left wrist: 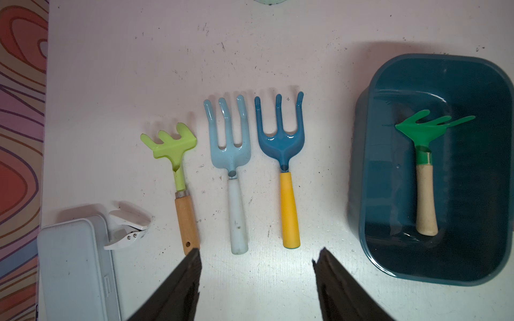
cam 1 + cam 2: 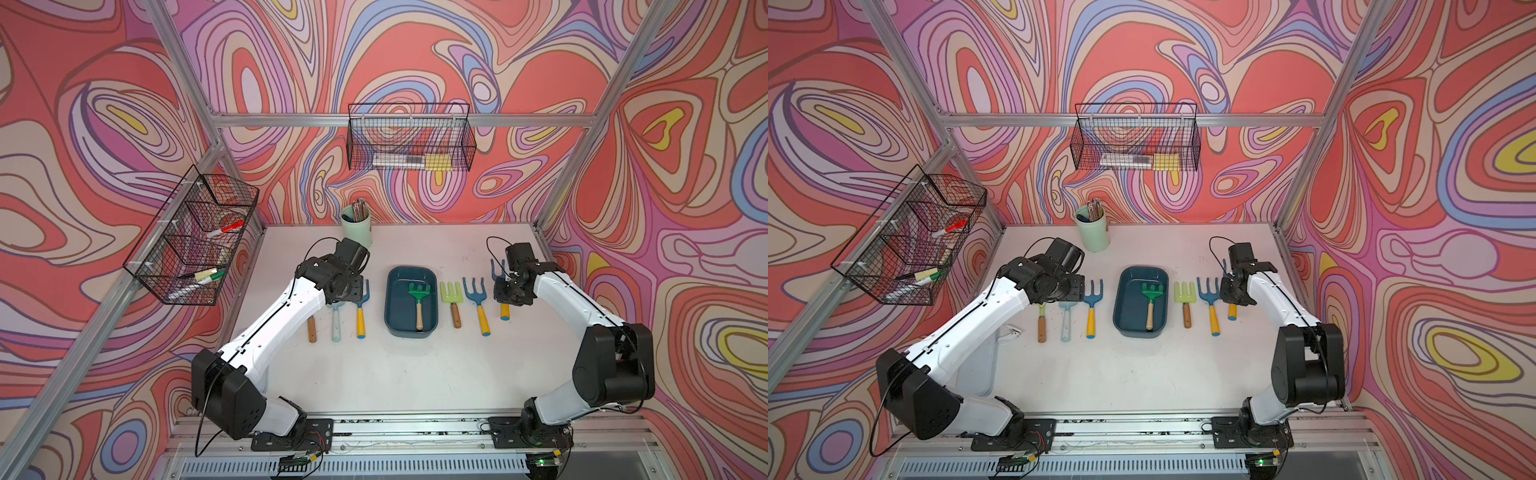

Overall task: Take the hand rake out of the storage box
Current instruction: Place the rake at the center of the board.

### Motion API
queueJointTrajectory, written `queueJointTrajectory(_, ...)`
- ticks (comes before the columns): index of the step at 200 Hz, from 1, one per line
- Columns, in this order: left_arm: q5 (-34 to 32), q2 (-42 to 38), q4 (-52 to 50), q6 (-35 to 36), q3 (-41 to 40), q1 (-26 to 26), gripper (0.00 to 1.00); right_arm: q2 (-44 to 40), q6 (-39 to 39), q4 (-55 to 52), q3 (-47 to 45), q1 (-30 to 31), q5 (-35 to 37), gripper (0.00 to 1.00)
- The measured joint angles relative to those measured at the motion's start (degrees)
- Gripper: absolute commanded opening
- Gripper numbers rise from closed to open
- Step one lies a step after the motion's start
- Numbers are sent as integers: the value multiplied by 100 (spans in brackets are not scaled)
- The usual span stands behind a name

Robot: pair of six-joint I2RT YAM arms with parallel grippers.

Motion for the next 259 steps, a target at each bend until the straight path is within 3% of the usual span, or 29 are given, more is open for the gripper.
queueJointTrajectory(70,-26,166,-2,24,153,0,69,153,-1093,13,-20,-286,-389,8)
queueJointTrajectory(259,-267,201,-33,323,278,0,71,651,-1156,-24,-212,-516,-205,9)
